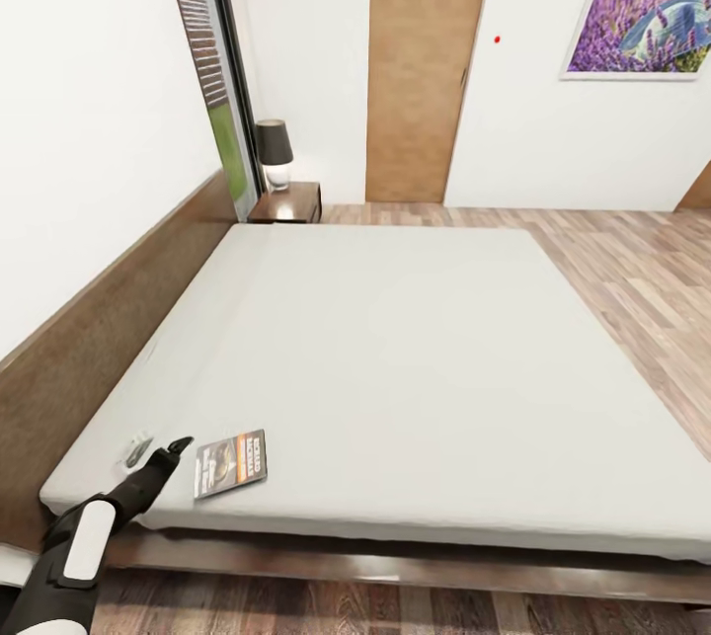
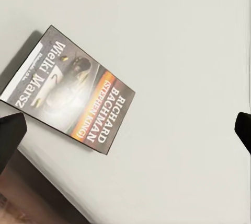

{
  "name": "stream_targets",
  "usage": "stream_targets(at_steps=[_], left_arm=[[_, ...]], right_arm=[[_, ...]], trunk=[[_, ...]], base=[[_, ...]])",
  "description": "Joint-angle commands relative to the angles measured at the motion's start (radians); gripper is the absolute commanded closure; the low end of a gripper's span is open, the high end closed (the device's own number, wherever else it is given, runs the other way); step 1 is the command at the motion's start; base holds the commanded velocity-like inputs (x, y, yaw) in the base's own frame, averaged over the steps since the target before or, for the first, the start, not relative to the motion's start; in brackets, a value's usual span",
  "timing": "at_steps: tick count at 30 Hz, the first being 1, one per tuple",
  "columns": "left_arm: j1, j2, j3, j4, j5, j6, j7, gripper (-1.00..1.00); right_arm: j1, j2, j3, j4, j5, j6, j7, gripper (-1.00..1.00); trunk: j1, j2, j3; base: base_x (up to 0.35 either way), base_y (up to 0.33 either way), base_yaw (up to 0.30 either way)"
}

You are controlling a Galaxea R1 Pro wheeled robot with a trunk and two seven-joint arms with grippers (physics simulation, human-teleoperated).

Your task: In the bedroom, move the book from the bed onto either nightstand, and place the two sandals side by side next to the bed.

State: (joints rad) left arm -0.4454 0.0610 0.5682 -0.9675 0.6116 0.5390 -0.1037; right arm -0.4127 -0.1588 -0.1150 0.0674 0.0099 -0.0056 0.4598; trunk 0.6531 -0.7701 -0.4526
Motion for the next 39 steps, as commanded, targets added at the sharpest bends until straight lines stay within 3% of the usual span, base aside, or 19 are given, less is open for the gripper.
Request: stream_targets(at_steps=[1,6,8,39], left_arm=[[-0.001,0.002,0.005,0.000,0.013,0.007,-0.003,-1.00],[0.000,0.025,0.009,0.001,0.091,0.006,-0.004,-1.00],[0.000,0.033,0.010,0.001,0.101,0.006,-0.004,-1.00],[0.000,0.042,0.007,0.000,0.110,0.003,-0.004,-1.00]], right_arm=[[-0.001,-0.001,-0.008,0.003,0.001,-0.001,0.003,-1.00],[-0.001,0.000,-0.008,0.003,0.001,-0.001,0.003,-1.00],[-0.001,0.000,-0.008,0.003,0.001,-0.001,0.003,-1.00],[-0.001,0.001,-0.008,0.003,0.001,-0.004,0.003,-1.00]], trunk=[[0.000,-0.001,-0.003],[0.000,-0.001,-0.011],[0.000,-0.001,-0.014],[0.000,-0.001,-0.063]], base=[[0.000,0.000,0.000],[0.000,0.000,0.000],[0.000,0.000,0.000],[0.000,0.000,0.000]])
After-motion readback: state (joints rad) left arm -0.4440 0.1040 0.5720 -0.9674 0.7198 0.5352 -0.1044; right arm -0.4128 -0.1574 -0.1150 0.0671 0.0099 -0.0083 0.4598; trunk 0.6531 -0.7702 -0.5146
